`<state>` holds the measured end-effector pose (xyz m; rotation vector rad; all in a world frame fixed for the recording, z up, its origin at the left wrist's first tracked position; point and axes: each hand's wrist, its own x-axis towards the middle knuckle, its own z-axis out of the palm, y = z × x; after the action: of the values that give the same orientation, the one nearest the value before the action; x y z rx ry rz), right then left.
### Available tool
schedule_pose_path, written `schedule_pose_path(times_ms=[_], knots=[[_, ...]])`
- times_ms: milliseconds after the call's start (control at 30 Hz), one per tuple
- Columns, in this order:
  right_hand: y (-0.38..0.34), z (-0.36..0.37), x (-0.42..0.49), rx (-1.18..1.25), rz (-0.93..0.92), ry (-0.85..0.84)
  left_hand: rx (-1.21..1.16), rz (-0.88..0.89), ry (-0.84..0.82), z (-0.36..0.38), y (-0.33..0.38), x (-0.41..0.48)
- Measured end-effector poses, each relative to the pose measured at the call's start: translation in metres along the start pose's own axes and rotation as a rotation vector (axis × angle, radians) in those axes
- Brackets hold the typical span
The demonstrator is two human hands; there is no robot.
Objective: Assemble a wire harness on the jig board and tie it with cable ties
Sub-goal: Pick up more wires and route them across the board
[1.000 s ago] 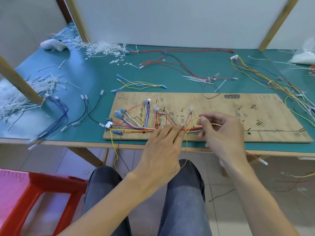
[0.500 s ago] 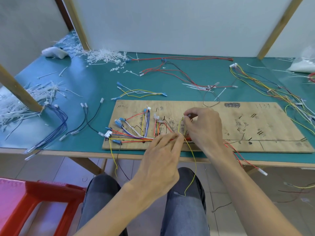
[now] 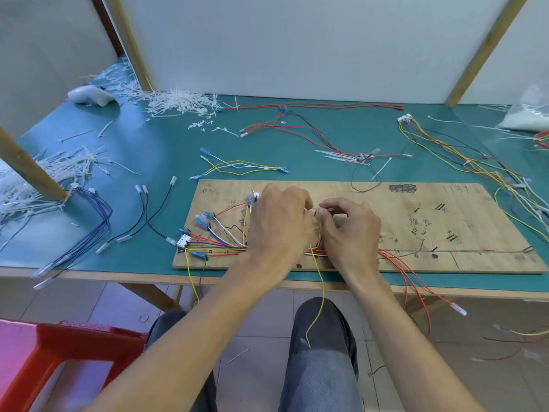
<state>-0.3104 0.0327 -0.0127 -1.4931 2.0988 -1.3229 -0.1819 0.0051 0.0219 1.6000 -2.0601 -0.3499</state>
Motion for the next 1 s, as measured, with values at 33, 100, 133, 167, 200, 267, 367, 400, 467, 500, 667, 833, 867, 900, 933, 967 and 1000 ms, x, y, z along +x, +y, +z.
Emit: schedule_pose_path(times_ms=[33, 100, 133, 167, 200, 267, 367, 400, 467, 500, 667, 833, 867, 900, 933, 967, 1000], knots=[[0.000, 0.001, -0.001, -0.015, -0.007, 0.016, 0.048, 0.019, 0.020, 0.000, -0.003, 0.008], [0.000, 0.003, -0.003, -0.051, -0.027, 0.036, 0.111, 0.046, 0.042, -0.003, -0.005, 0.021], [0.000, 0.004, -0.003, -0.068, -0.037, 0.042, 0.132, 0.054, 0.035, -0.004, -0.005, 0.026], [0.001, 0.004, -0.004, -0.085, -0.047, 0.045, 0.160, 0.060, 0.016, -0.004, -0.006, 0.031], [0.002, 0.005, -0.004, -0.106, -0.059, 0.044, 0.195, 0.062, -0.005, -0.004, -0.006, 0.035], [0.003, 0.005, -0.003, -0.164, -0.094, 0.025, 0.264, 0.069, -0.025, -0.003, -0.004, 0.039], [0.005, 0.005, -0.001, -0.250, -0.145, -0.016, 0.349, 0.100, -0.021, -0.004, -0.001, 0.038], [0.004, 0.005, -0.001, -0.275, -0.159, -0.034, 0.366, 0.106, -0.023, -0.006, -0.001, 0.036], [0.003, 0.004, 0.000, -0.308, -0.171, -0.074, 0.377, 0.110, -0.028, -0.011, -0.001, 0.033], [0.003, 0.003, 0.002, -0.311, -0.163, -0.095, 0.376, 0.117, -0.029, -0.013, -0.001, 0.030], [-0.001, 0.000, 0.010, -0.280, -0.131, -0.134, 0.357, 0.241, 0.009, -0.018, 0.009, 0.015], [0.000, -0.011, 0.004, -0.212, -0.228, -0.178, 0.272, 0.165, -0.163, -0.014, 0.004, 0.006], [0.003, -0.016, -0.001, -0.190, -0.245, -0.182, 0.236, 0.143, -0.193, -0.014, 0.002, 0.006], [0.007, -0.020, -0.006, -0.174, -0.260, -0.183, 0.200, 0.123, -0.217, -0.013, 0.000, 0.006], [0.010, -0.024, -0.011, -0.166, -0.274, -0.185, 0.164, 0.102, -0.238, -0.012, -0.001, 0.006], [0.012, -0.028, -0.016, -0.165, -0.287, -0.189, 0.127, 0.080, -0.257, -0.012, -0.001, 0.005], [0.013, -0.031, -0.019, -0.174, -0.304, -0.194, 0.090, 0.058, -0.276, -0.011, -0.001, 0.004]])
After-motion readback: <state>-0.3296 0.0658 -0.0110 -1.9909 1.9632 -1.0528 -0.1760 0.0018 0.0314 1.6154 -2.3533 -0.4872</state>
